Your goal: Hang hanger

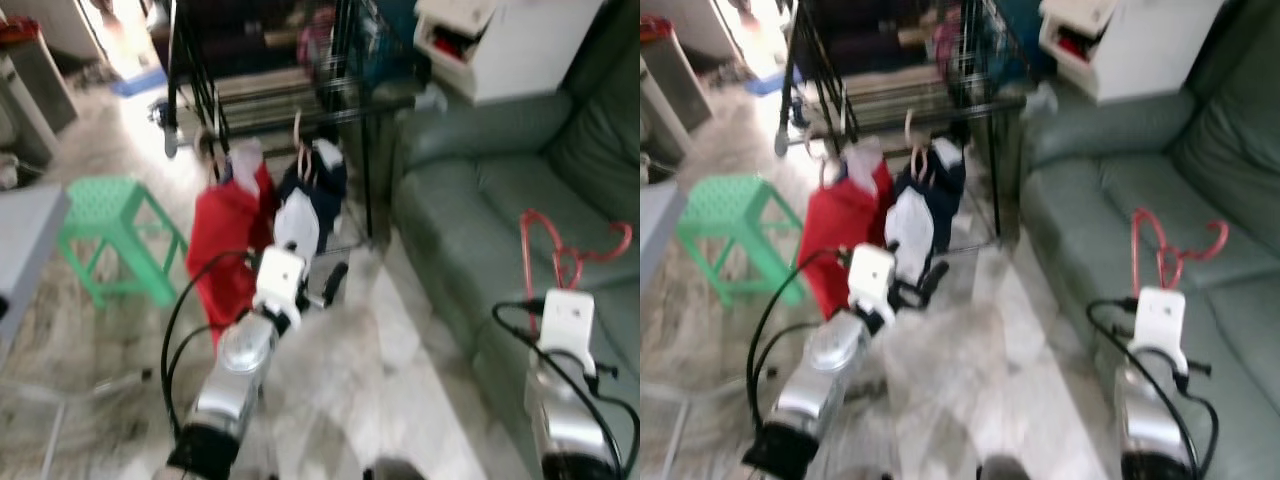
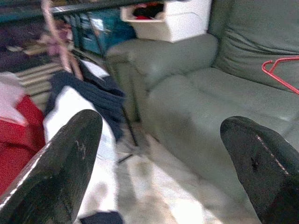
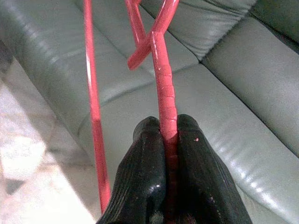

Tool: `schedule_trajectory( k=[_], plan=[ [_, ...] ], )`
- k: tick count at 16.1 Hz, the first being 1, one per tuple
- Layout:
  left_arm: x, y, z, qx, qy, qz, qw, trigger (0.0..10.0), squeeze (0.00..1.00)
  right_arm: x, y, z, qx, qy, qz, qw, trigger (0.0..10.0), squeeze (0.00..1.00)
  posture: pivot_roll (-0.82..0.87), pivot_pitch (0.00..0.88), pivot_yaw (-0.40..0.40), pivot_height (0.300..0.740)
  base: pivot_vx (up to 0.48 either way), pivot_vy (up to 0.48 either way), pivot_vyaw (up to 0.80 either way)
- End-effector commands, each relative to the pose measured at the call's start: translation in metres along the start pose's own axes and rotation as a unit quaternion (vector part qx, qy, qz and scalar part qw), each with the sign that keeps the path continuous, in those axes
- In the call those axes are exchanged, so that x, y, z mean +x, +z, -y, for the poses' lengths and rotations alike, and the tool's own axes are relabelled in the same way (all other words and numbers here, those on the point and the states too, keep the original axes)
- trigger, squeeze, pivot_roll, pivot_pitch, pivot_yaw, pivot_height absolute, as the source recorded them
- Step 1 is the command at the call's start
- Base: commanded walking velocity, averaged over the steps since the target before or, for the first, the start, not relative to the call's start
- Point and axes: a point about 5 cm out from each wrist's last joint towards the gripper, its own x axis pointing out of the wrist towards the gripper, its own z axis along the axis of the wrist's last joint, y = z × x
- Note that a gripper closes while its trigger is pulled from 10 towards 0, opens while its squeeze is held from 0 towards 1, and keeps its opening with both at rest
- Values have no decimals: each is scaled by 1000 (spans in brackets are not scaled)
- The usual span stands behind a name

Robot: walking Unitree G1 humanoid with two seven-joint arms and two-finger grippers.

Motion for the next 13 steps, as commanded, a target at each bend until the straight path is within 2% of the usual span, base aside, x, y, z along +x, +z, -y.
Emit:
schedule_trajectory(
  k=[1,5,7,8,9,11,13],
  plan=[
    [-5,-4,-12,10,24,-13,1000,10000,0,-3,6,-12,-1,26,6,1000,10000,0,-62,0,15,740,0,0,0],
    [1,8,-15,18,21,5,1000,10000,0,-3,16,-15,-8,42,30,999,10000,0,-52,0,3,740,0,0,716],
    [-2,8,-17,17,30,5,999,10000,0,-2,15,-13,-18,48,29,998,10000,0,-52,0,1,740,0,0,800],
    [-5,3,-18,16,30,0,999,10000,0,-2,11,-14,-23,54,23,998,10000,0,-51,0,-1,740,0,0,0],
    [-10,-2,-17,20,24,-7,999,10000,0,-3,6,-19,-44,81,19,996,10000,0,-51,0,-3,740,334,0,0],
    [-12,-4,-16,16,22,-10,1000,10000,0,-6,-6,-29,-113,125,16,986,10000,0,-52,0,-6,740,420,0,0],
    [-11,-4,-15,13,21,-10,1000,10000,0,-6,-11,-25,-155,124,32,980,10000,0,-48,0,-7,740,463,0,0]
  ],
)
